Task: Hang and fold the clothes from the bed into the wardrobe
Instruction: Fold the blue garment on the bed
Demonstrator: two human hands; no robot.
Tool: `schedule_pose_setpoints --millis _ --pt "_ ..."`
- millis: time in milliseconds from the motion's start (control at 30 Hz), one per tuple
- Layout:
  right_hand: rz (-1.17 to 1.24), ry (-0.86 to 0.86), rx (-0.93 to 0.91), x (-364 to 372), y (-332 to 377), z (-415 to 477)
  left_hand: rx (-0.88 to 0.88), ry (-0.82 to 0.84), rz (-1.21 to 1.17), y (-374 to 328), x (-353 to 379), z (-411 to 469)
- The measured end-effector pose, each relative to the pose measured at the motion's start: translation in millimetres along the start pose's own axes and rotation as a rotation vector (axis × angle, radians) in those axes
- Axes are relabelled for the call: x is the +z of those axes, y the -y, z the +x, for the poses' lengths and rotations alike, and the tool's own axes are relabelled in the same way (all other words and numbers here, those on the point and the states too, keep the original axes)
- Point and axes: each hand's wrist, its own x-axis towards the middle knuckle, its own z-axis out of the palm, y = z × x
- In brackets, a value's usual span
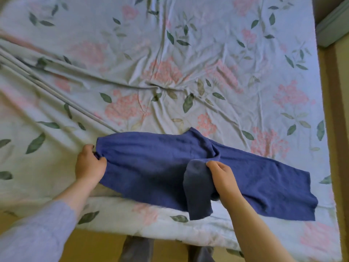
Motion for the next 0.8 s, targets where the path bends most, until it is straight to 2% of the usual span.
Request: schedule_pose_setpoints --millis 100,167,200,267,333,367,500,600,700,800 --pt "-0.067 0.027 -0.028 30.4 21.0 1.8 0.101 0.04 0.056 8.8 1.3 4.0" --pt "-0.084 0.05 -0.014 51.5 38.8 8.2 0.14 0.097 -0.03 10.3 8.6 -3.6" --pt "-0.04 0.064 0.011 62.0 50.1 13.0 0.147 0.113 -0.085 11.4 12.9 -7.3" --pt "0.2 0.158 0.012 78.3 75.2 24.7 0.182 0.111 -0.163 8.7 18.2 -16.4" --pt "0.465 0.301 -0.064 85.6 92.5 35.6 0.211 0.091 -0.2 6.3 23.1 -25.9" --pt "0.471 0.33 -0.107 85.2 94.0 41.0 0.22 0.082 -0.217 4.5 24.9 -30.8" --pt "0.101 0.146 -0.197 58.6 49.7 46.8 0.379 0.146 -0.218 -3.3 31.0 -58.1" --pt "-0.254 0.038 -0.227 25.7 -10.5 35.5 0.591 0.331 -0.105 -11.2 44.1 -78.2" --pt "-0.569 -0.066 -0.215 -4.1 -71.3 24.3 0.729 0.579 -0.014 -19.8 68.0 -104.4" --pt "-0.798 -0.059 -0.268 -20.4 -114.7 15.2 0.877 0.656 0.167 -23.5 100.1 -124.6"
